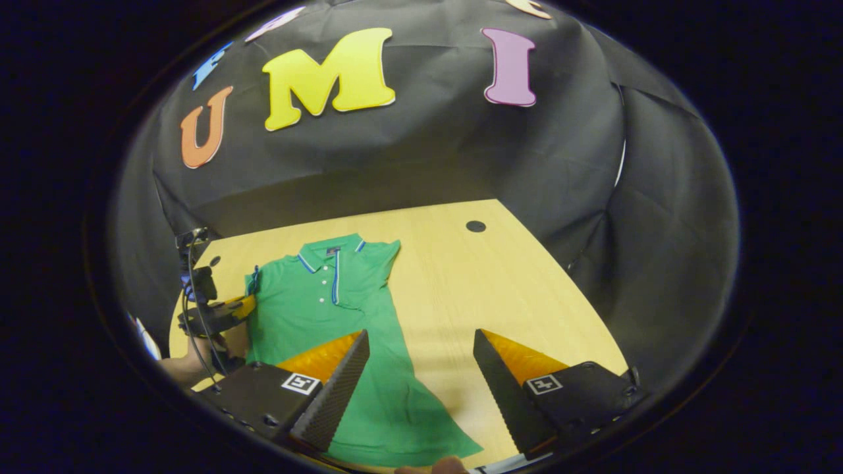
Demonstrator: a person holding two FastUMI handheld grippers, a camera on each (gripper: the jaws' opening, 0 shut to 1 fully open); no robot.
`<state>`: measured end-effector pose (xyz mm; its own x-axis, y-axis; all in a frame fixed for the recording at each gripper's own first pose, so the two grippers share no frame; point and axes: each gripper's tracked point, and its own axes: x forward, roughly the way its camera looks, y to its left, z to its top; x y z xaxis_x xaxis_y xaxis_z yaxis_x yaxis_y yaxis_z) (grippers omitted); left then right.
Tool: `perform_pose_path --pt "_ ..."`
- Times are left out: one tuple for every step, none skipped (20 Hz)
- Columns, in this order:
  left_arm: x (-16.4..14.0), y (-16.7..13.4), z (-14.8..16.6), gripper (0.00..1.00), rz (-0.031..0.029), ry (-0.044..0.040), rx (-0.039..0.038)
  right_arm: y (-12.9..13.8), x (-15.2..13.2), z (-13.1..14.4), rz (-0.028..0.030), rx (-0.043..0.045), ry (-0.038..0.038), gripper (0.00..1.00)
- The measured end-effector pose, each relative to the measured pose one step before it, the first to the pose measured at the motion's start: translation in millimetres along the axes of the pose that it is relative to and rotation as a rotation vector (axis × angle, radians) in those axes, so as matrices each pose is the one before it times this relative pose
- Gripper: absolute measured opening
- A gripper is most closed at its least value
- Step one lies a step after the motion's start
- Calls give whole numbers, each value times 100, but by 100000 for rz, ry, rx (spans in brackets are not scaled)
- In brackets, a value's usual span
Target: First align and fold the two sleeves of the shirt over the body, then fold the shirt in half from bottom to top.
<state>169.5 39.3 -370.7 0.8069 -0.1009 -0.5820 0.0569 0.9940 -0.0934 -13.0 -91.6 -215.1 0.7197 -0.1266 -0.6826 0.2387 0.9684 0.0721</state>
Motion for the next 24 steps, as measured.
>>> perform_pose_path --pt "-108 54 473 25 -1252 -1630 -1176 -27 213 143 63 180 83 96" --pt "-139 26 159 23 -636 -152 -963 94 115 45 275 17 125 96" --pt "-66 328 -43 21 344 1004 -584 152 233 71 625 78 245 95" --pt "-55 142 223 17 45 -228 -1514 166 90 -114 511 -145 380 95" --pt "-82 -180 429 10 -940 -521 -1511 185 157 137 454 -187 44 95" --pt "-222 -105 409 8 -662 -603 -636 170 146 -47 512 -247 -123 95" --pt "-132 -102 478 7 -501 -1028 89 206 27 -7 666 -189 138 96" --pt "-143 -421 625 7 -1127 -942 -88 184 21 -145 556 -260 190 96" --pt "-169 -476 575 6 -997 -382 284 55 36 63 321 -314 38 95" --pt "-132 -446 774 6 -778 -532 940 0 38 -49 236 -283 -307 95" --pt "-171 -399 440 6 -605 445 874 73 -73 199 379 106 -576 95" --pt "-306 -535 875 6 -386 -376 1120 -24 -101 103 462 334 -709 96" --pt "-85 -688 455 6 -339 110 919 15 -127 223 481 503 -561 95" --pt "-146 -788 577 6 -748 113 732 -92 -278 107 336 469 -740 96" --pt "-107 -914 454 6 -335 -30 839 -156 -177 257 93 510 -887 95" --pt "37 -1032 183 6 -1052 716 1216 -311 -131 14 5 539 -627 95" --pt "-33 -1121 157 6 -983 493 1009 -352 -202 48 -163 627 -505 95" --pt "195 -1283 -209 6 -1406 1465 628 -430 -262 28 -231 778 -411 96" --pt "338 -1150 -204 6 -821 960 503 -505 -234 -12 -435 728 -307 96" --pt "536 -1117 -423 6 -498 1702 590 -628 -314 13 -778 657 -439 95" --pt "586 -1030 -362 7 -213 1247 576 -704 -301 117 -918 593 -494 95" --pt "508 -789 -399 6 414 1125 484 -747 -239 -52 -1141 546 -380 95" --pt "397 -854 -351 7 -229 691 376 -854 -297 -13 -1128 524 -207 95" --pt "485 -833 -282 8 -35 354 520 -733 -319 -49 -1368 316 -191 95"
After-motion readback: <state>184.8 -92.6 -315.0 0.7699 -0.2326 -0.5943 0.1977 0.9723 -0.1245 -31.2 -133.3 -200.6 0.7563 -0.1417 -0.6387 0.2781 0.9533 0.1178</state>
